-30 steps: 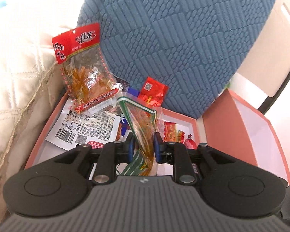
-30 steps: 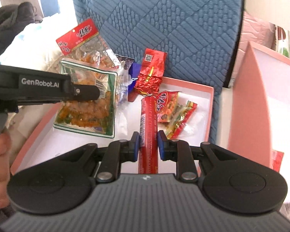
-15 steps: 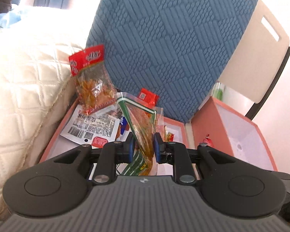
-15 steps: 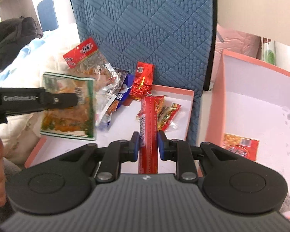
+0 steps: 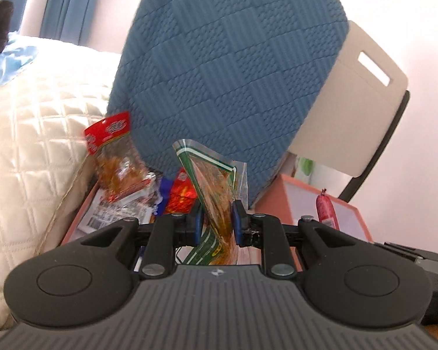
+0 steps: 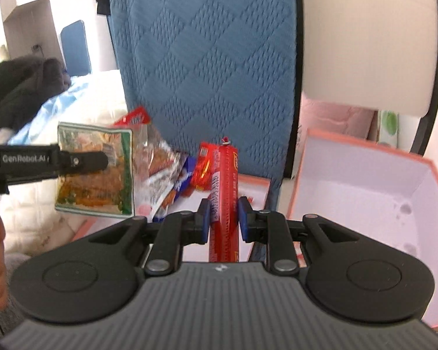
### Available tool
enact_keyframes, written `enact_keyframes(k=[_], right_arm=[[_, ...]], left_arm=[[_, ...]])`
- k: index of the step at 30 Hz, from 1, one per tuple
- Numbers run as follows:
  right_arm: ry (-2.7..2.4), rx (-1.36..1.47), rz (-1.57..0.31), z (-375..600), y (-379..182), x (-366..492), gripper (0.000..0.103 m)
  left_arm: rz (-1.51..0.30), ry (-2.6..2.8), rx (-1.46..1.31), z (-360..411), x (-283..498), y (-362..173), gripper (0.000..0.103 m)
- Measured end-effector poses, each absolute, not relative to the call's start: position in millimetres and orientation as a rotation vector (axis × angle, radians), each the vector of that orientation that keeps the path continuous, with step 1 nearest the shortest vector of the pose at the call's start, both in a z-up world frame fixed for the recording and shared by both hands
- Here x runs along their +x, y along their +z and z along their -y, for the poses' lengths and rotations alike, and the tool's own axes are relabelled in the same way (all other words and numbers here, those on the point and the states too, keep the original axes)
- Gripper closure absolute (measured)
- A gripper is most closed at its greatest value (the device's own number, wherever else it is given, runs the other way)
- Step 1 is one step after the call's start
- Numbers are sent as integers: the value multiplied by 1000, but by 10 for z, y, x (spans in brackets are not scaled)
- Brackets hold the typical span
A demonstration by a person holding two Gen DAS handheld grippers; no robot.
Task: Organize snacks
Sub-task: 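Open the left tool over the pink box while the right tool releases the sausage there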
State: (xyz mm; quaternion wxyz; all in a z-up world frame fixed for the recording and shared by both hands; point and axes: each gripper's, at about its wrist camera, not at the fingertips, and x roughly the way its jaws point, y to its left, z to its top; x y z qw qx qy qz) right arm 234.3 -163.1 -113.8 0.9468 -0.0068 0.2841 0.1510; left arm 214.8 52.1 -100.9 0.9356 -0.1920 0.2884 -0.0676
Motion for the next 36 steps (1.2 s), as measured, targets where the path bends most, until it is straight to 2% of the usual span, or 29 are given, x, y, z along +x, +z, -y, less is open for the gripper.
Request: enact_keyframes(k=[21, 27, 36], right_arm=[[245, -25, -470, 2373, -390, 2216, 80], [194, -38, -479, 2688, -409, 2211, 80], [104, -52, -571, 3216, -747, 2291, 80]], left_arm=[[-539, -293, -362, 419, 2281, -191, 79], [-571, -339, -359, 735, 2407, -220, 79], [-677, -404, -320, 1321, 2652, -516, 79]])
